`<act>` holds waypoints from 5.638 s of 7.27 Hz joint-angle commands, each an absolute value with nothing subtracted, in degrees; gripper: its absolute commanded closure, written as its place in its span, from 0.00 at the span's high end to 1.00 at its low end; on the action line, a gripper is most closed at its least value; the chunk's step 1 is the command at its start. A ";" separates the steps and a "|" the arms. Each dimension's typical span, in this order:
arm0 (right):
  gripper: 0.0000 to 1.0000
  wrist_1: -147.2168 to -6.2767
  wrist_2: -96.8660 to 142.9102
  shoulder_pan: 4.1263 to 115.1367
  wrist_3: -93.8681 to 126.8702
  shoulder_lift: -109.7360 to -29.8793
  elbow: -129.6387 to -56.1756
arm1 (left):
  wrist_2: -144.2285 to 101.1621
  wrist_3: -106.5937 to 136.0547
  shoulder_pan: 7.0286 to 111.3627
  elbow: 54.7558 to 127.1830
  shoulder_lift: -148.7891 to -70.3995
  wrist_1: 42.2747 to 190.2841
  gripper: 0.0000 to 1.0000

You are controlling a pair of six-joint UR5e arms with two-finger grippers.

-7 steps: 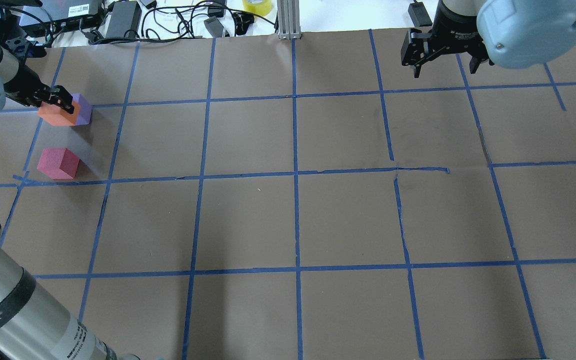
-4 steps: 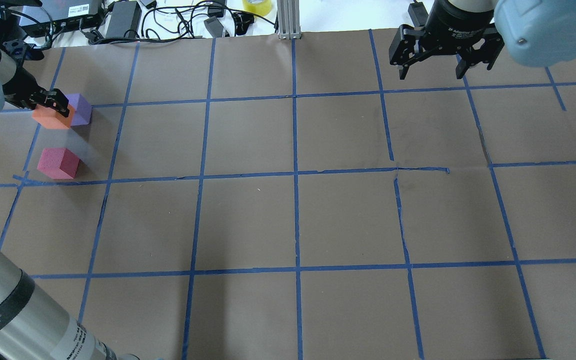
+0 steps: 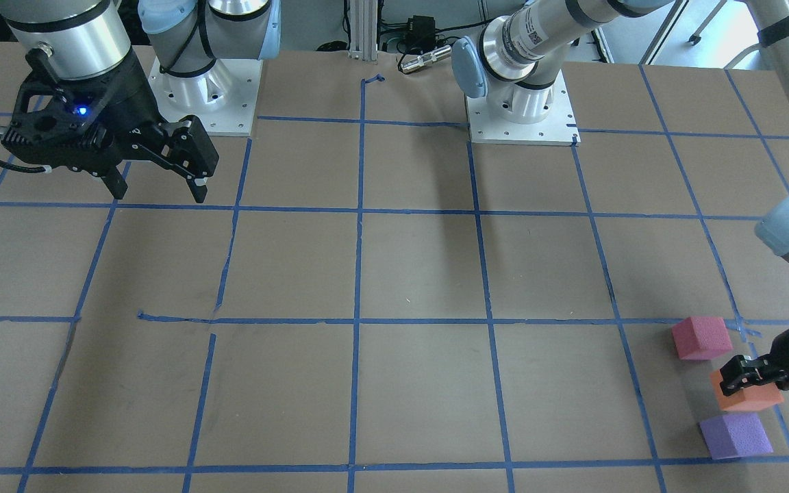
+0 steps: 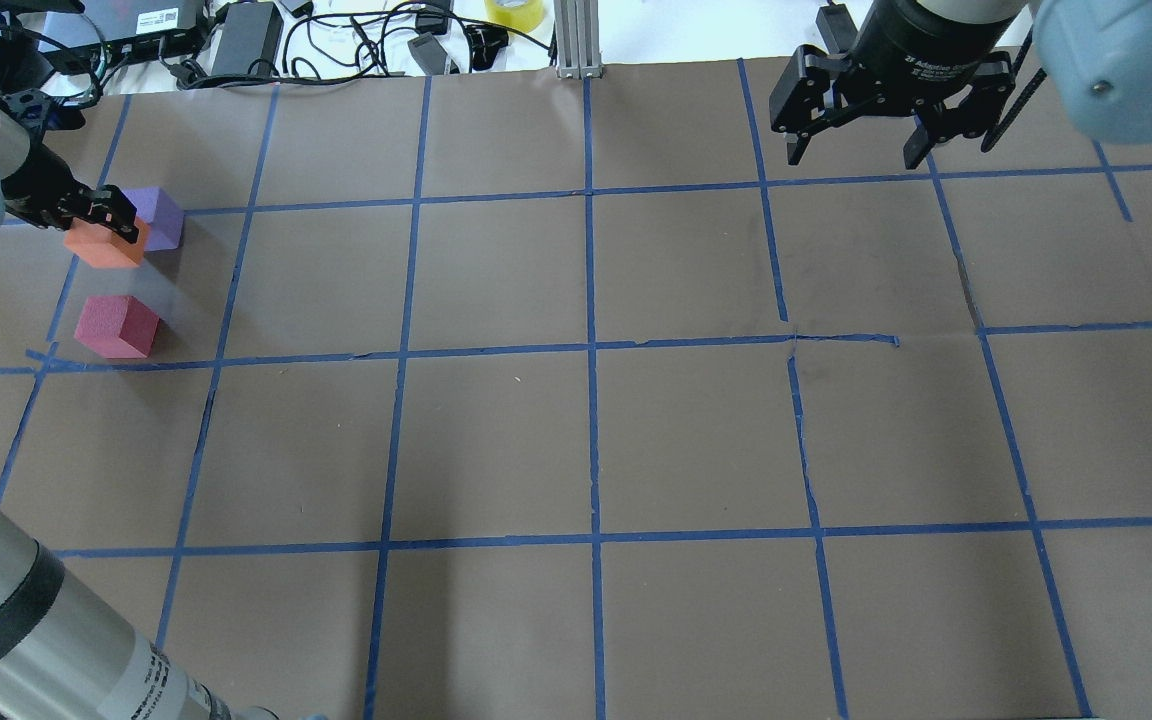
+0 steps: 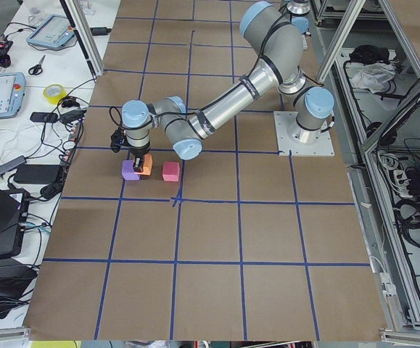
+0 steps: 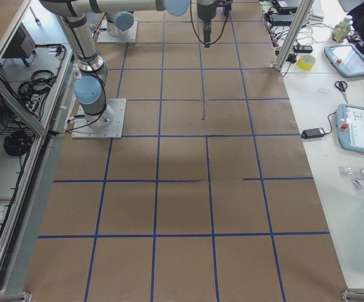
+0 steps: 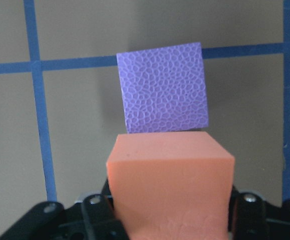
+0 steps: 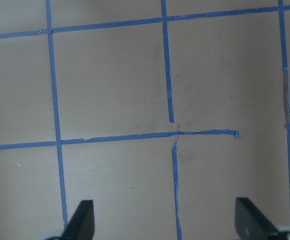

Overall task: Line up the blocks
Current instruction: 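Lower the orange cube between the purple and pink blocks, then open the left gripper and raise it away from the blocks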

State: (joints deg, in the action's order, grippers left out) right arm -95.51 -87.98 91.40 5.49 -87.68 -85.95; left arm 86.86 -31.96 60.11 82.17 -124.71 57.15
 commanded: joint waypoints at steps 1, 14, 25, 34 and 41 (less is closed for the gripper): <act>1.00 -93.97 -88.50 91.06 4.92 -87.71 -86.13 | 86.75 -31.47 60.03 83.41 -124.19 57.22 0.00; 1.00 -92.90 -88.86 91.05 5.28 -88.33 -86.04 | 87.10 -31.11 59.33 84.46 -126.12 56.60 0.00; 1.00 -92.90 -90.09 91.05 5.01 -88.33 -86.13 | 87.27 -31.20 59.33 87.53 -126.39 51.61 1.00; 1.00 -92.99 -90.26 90.97 5.01 -88.33 -86.13 | 87.45 -15.39 71.95 86.84 -94.94 86.91 1.00; 1.00 -92.90 -90.26 90.97 5.01 -88.33 -86.13 | 90.88 0.97 91.06 86.31 -92.55 86.57 1.00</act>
State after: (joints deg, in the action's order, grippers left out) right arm -92.95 -90.26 90.97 4.97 -88.33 -86.13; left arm 90.86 0.87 91.02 86.85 -92.76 86.52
